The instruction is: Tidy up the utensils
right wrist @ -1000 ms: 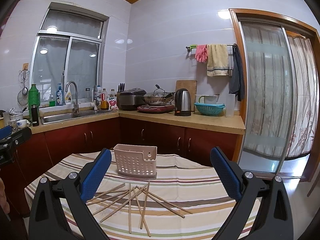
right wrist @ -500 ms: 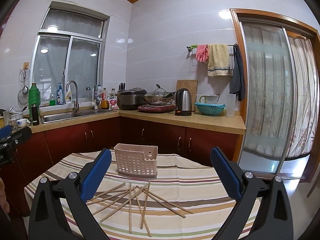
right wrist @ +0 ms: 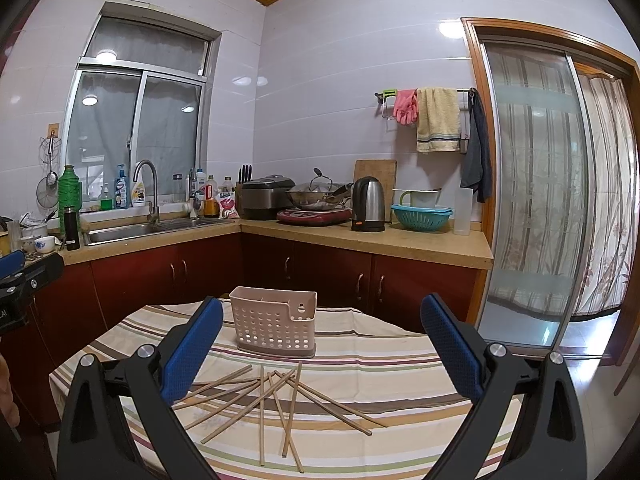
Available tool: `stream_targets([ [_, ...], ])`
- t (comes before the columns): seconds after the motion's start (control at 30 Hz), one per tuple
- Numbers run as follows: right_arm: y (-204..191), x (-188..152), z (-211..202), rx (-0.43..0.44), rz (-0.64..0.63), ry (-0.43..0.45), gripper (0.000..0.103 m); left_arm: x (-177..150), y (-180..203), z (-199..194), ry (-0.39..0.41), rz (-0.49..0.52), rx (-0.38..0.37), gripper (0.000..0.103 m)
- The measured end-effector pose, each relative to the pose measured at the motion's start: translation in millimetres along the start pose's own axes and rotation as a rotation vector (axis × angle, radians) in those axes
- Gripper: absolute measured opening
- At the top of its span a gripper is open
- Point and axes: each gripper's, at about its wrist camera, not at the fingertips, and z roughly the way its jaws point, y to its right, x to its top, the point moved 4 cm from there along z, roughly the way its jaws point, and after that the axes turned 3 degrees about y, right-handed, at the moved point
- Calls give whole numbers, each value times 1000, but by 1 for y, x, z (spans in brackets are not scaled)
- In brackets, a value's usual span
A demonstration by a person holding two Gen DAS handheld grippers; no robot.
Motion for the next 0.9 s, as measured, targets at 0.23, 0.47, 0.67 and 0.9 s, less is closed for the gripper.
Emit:
stream_targets([
  [0.23, 0, 0, 0, 0, 0, 2, 97, 0, -1, -1, 0, 0, 0, 99],
  [0.47, -1, -1, 0, 0, -1, 2, 97, 0, -1, -1, -1, 0, 1, 99],
  [0.67, -3, -4, 1, 1, -3, -2, 97, -5, -2, 1, -3, -2, 0, 99],
  [0.9, -6, -6, 2, 2, -5, -2, 97, -5, -3, 0, -3, -3, 0, 99],
])
